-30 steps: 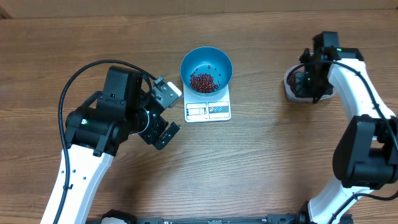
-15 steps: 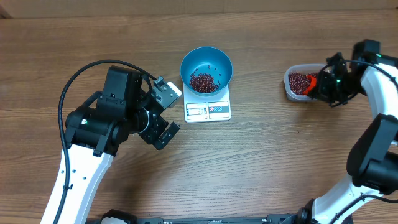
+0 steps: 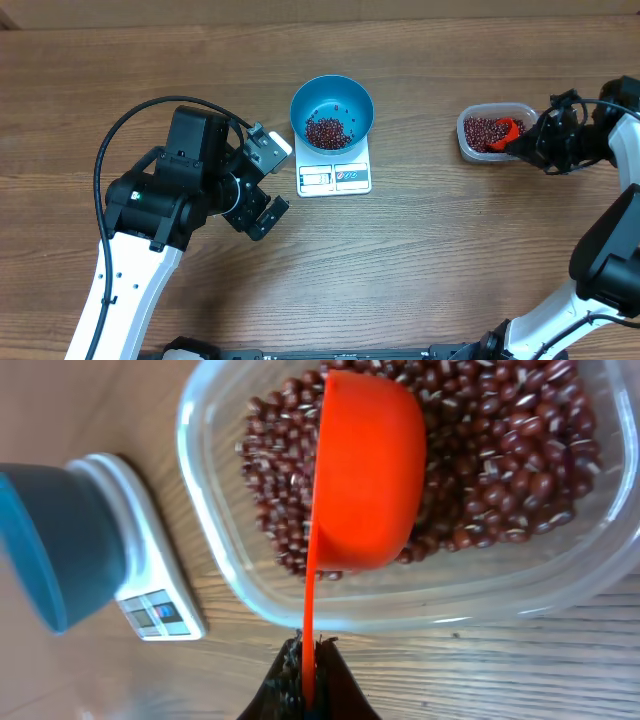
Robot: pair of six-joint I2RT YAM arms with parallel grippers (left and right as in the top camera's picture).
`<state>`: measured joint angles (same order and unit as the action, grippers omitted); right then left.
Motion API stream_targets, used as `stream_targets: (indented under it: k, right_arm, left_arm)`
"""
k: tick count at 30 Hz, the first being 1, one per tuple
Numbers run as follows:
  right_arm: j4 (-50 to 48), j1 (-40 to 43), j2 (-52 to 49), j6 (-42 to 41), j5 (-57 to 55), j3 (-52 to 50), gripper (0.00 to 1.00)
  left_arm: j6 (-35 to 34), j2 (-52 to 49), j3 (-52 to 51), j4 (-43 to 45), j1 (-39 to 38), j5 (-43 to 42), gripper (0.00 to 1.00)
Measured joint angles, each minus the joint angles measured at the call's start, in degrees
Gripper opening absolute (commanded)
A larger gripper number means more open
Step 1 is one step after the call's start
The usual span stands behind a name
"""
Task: Scoop item into bowl and weigh 150g on scale
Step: 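Dip the red cup into the beans and scoop with the right gripper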
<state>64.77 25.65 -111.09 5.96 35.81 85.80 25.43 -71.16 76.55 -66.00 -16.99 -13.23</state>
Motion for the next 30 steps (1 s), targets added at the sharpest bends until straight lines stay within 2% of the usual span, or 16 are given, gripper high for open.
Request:
stream_targets:
  k: [10, 22, 30]
  right_arm:
    - [1.0, 3.6, 0.0, 0.6, 5.1, 0.0, 0.04]
    - [8.8, 7.4, 0.0, 8.9, 15.3, -0.1, 0.04]
    - [9.4, 7.2, 0.1, 11.7, 22.3, -0.1, 0.04]
  left_arm:
    - [0.0, 0.0, 0.0, 0.0, 0.0, 0.0, 1.00]
    - [0.0, 0.0, 0.0, 0.0, 0.0, 0.0, 1.00]
    - [0.0, 0.0, 0.0, 0.0, 0.0, 0.0, 1.00]
